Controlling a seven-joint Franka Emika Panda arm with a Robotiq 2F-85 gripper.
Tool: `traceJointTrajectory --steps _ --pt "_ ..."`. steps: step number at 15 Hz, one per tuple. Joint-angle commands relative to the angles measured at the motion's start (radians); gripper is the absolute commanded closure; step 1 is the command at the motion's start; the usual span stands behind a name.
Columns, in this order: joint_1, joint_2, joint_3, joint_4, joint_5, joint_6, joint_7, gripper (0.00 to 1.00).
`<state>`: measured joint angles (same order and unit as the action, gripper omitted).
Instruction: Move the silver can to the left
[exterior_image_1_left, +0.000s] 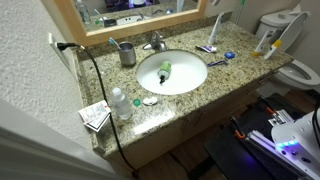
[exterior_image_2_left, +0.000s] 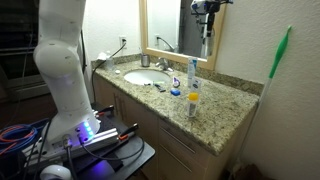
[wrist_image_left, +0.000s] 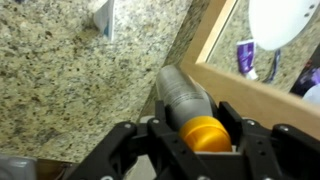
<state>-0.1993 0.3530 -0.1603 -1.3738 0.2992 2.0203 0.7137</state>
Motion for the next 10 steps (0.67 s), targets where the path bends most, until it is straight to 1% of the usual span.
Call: traceJointTrajectory --steps 1,2,3,4,5,6,7,8,9,10 --pt "0.085 -0.113 0.062 -0.137 -0.014 0.006 -0.069 0.69" --pt "0.098 -0.12 0.074 -0.147 -0.002 -0.017 -0.1 0.69" --pt "0.09 -0.065 0.051 -0.061 -0.006 -0.012 -0.034 0.69" --pt "0.108 -0.071 0.059 -0.072 -0.007 -0.014 -0.027 0.44" --pt "0.114 -0.071 0.06 -0.072 -0.008 -0.013 -0.019 0.44" --pt "0.112 -0.069 0.057 -0.071 -0.008 -0.013 -0.019 0.69" --pt "0.125 -0.053 0.05 -0.088 -0.057 0.01 -0.015 0.69" --pt "0.132 -0.051 0.055 -0.107 -0.071 0.008 -0.027 0.69" --pt "0.148 -0.066 0.058 -0.157 -0.109 0.043 -0.046 0.69" --pt "0.162 -0.069 0.065 -0.185 -0.127 0.055 -0.056 0.69"
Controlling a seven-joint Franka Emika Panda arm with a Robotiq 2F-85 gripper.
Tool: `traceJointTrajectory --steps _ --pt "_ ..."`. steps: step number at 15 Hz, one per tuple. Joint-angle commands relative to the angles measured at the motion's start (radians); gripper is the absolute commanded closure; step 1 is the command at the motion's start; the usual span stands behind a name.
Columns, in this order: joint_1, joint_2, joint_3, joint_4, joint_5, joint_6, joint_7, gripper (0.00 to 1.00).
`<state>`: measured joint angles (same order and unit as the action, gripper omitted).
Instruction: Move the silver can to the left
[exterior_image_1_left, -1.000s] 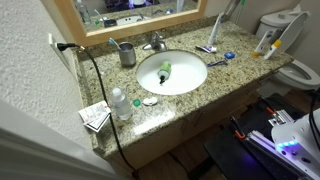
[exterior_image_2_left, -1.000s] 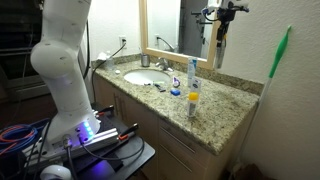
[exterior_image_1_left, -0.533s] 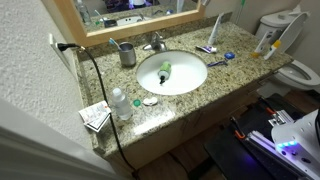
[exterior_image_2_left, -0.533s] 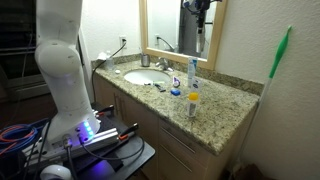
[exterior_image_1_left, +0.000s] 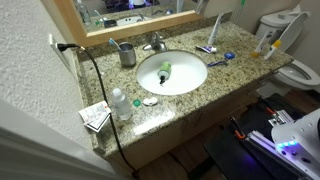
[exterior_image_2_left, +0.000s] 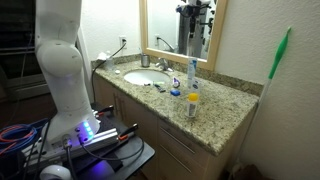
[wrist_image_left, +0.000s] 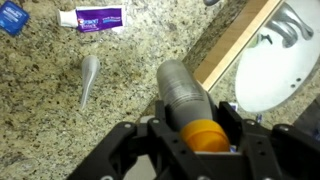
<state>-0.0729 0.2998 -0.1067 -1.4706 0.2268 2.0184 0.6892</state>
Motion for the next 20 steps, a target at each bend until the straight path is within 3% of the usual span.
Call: traceJointTrajectory --steps 1,4,7,8,11,12,20 --pt "0.055 -0.016 0.014 -0.117 -0.092 0.098 -0.03 0.69" --pt "0.109 0.001 0.023 -0.181 -0.18 0.192 -0.005 0.69" --pt "0.133 0.018 0.028 -0.222 -0.187 0.235 0.021 0.69" --pt "0.13 0.029 0.031 -0.187 -0.173 0.195 0.009 0.44" --pt "0.136 0.035 0.03 -0.205 -0.174 0.216 0.015 0.44" --pt "0.135 0.035 0.029 -0.205 -0.174 0.216 0.015 0.69" --pt "0.176 0.164 0.029 -0.178 -0.188 0.332 0.047 0.69"
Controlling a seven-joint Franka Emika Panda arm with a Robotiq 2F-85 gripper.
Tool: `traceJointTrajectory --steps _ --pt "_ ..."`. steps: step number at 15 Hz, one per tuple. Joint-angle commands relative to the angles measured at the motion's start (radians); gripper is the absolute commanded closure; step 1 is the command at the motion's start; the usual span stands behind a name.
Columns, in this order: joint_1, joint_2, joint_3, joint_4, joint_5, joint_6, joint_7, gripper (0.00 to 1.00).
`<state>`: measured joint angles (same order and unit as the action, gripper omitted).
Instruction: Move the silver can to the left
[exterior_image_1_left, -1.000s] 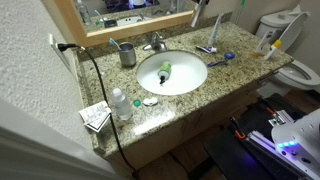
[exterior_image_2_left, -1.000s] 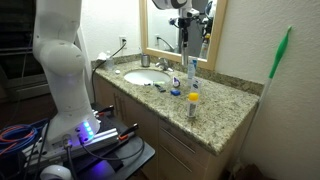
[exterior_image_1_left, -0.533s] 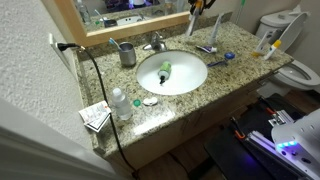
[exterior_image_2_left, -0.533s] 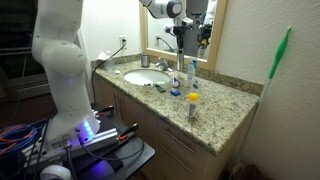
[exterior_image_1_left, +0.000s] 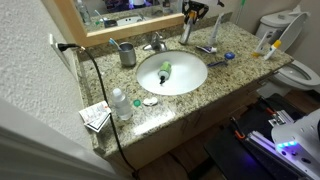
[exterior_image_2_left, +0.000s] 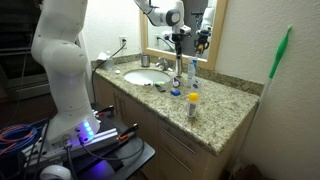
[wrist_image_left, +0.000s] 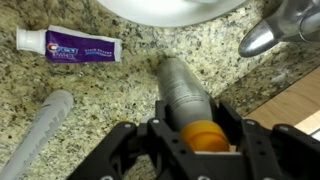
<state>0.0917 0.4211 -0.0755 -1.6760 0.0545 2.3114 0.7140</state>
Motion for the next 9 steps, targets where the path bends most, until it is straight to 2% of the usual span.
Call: traceJointTrajectory --steps 1,5,6,7,8,9 --pt "0.018 0.056 -0.006 0.031 -0.02 0.051 0.031 0.69" --pt "0.031 0.081 -0.021 0.051 -0.049 0.064 0.061 0.69" --pt "0.035 0.083 -0.026 0.056 -0.061 0.056 0.077 0.57" --pt "0.034 0.081 -0.025 0.061 -0.062 0.041 0.08 0.19" --pt "0.036 0.074 -0.027 0.06 -0.07 0.044 0.09 0.19" --pt "0.036 0.067 -0.025 0.06 -0.073 0.043 0.093 0.12"
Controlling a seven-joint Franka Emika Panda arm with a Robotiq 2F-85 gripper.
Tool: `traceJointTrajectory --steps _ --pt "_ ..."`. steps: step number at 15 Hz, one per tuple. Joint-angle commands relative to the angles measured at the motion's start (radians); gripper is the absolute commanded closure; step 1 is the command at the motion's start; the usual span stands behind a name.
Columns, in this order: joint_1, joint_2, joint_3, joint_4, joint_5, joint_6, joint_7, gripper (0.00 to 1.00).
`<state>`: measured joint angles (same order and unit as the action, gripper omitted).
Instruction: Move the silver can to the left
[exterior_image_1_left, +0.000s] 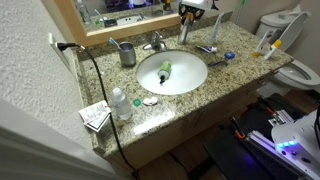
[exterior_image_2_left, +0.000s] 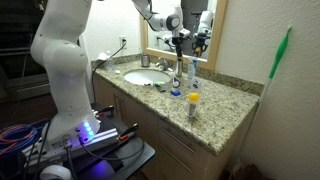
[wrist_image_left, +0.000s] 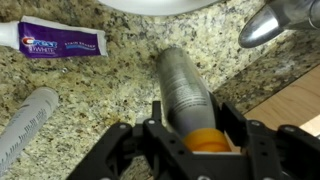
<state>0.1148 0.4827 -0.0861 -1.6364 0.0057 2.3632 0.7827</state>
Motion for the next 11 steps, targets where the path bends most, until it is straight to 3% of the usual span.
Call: traceJointTrajectory --steps 1,3,9,10,11 --pt "0.007 -0.009 -0.007 0.019 -0.013 -0.006 0.019 0.07" --pt "0.0 -0.034 0.005 0.021 0.005 -0.005 0.007 0.0" --pt "-0.033 -0.182 0.019 -0.012 0.052 -0.03 -0.029 0.0" --pt "-0.012 -0.12 0.01 0.034 0.015 -0.013 0.005 0.0" --pt "-0.018 -0.144 0.012 0.031 0.023 -0.021 0.003 0.0"
